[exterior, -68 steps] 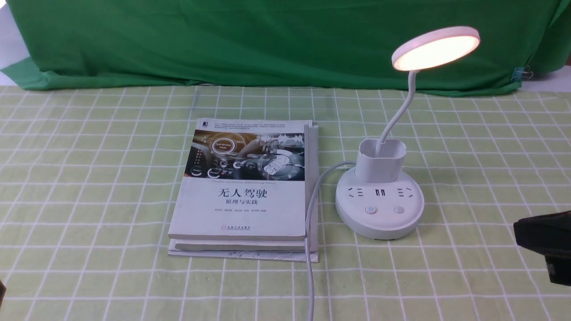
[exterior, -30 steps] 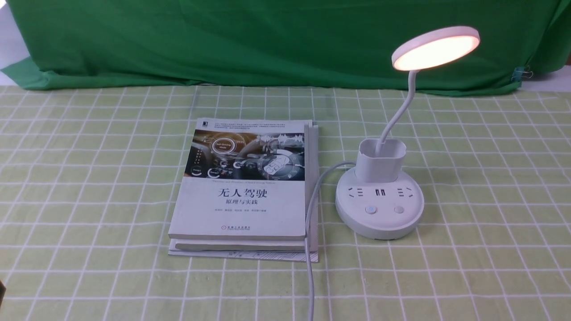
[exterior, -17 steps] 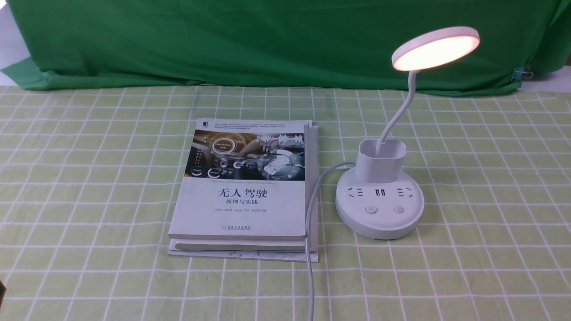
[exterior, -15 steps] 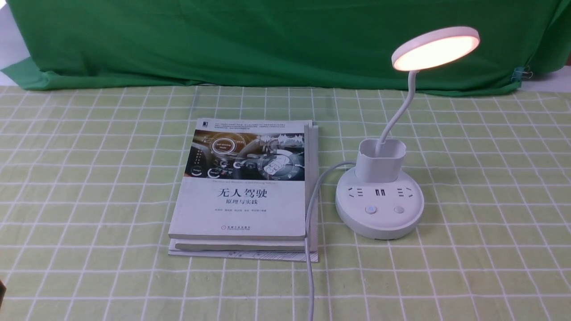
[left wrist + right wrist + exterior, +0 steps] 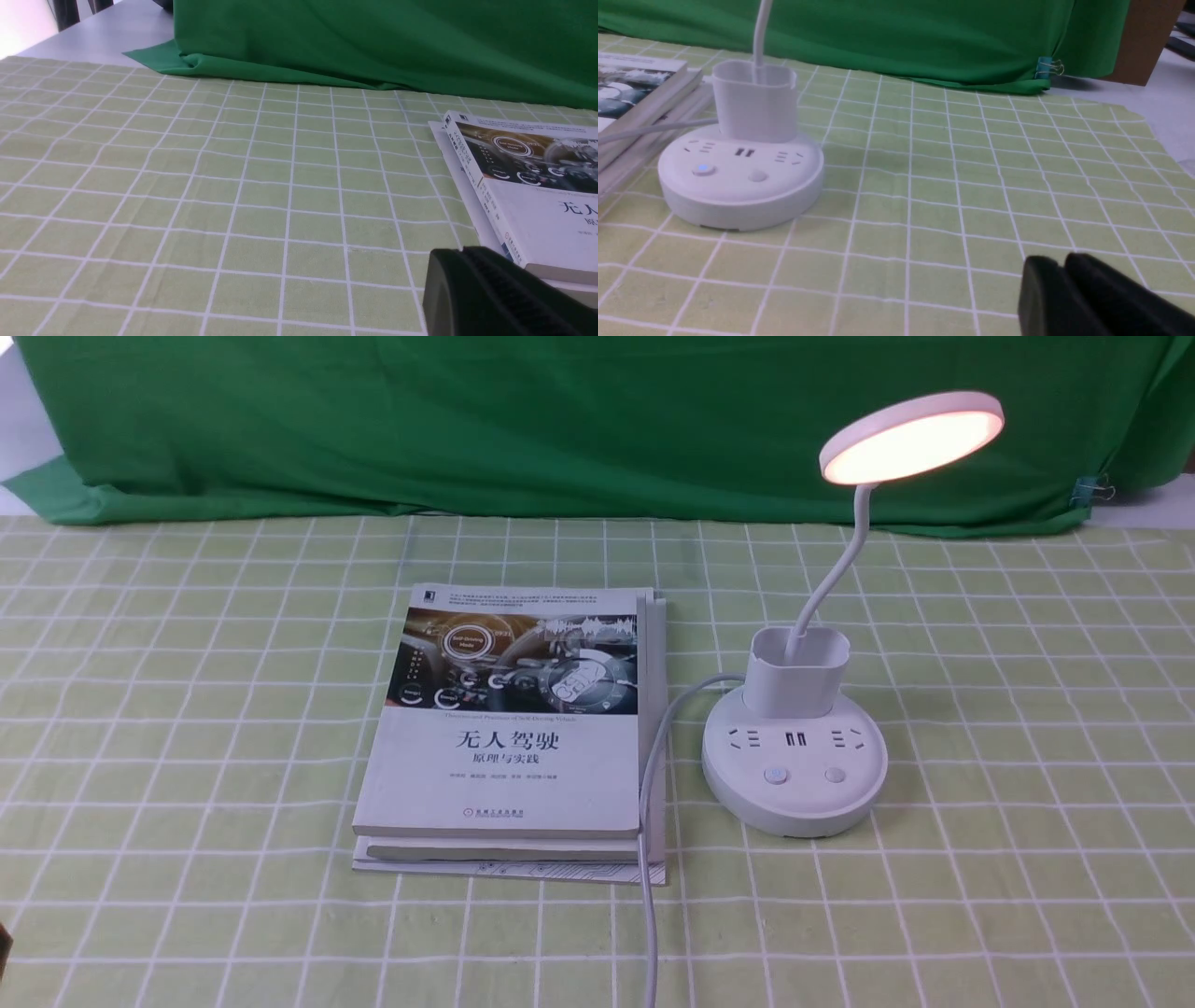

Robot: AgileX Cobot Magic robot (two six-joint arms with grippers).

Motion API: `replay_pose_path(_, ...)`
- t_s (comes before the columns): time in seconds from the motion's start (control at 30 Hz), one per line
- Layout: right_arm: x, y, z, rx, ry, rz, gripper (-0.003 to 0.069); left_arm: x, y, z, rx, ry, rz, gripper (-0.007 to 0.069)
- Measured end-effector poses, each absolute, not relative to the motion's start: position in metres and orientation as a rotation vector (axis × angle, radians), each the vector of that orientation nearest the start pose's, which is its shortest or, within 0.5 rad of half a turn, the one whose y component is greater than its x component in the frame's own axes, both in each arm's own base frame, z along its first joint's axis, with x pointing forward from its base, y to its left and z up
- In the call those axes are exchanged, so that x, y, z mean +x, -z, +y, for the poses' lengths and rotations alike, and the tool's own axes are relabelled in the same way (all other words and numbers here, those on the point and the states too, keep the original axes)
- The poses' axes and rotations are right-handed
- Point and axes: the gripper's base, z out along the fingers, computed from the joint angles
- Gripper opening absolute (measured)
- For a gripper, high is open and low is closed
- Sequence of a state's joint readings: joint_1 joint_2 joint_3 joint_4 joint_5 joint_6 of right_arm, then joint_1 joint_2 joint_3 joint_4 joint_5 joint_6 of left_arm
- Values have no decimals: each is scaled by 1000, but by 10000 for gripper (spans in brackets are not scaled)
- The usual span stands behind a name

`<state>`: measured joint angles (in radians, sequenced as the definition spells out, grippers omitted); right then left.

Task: Turn on the table lamp on the green coffee tablecloth with your hand.

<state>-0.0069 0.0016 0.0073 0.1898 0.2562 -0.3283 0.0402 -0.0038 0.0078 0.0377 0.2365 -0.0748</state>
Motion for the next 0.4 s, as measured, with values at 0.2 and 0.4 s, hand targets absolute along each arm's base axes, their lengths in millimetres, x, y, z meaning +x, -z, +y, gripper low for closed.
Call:
replay_pose_path(0.2,55,-188,4,-155,69,1738,120,55,-189,3,-74,-9,1722,3)
replay_pose_path(0.4,55,-188,4,-155,69,1738,134,55,-189,3,-74,-9,1722,3)
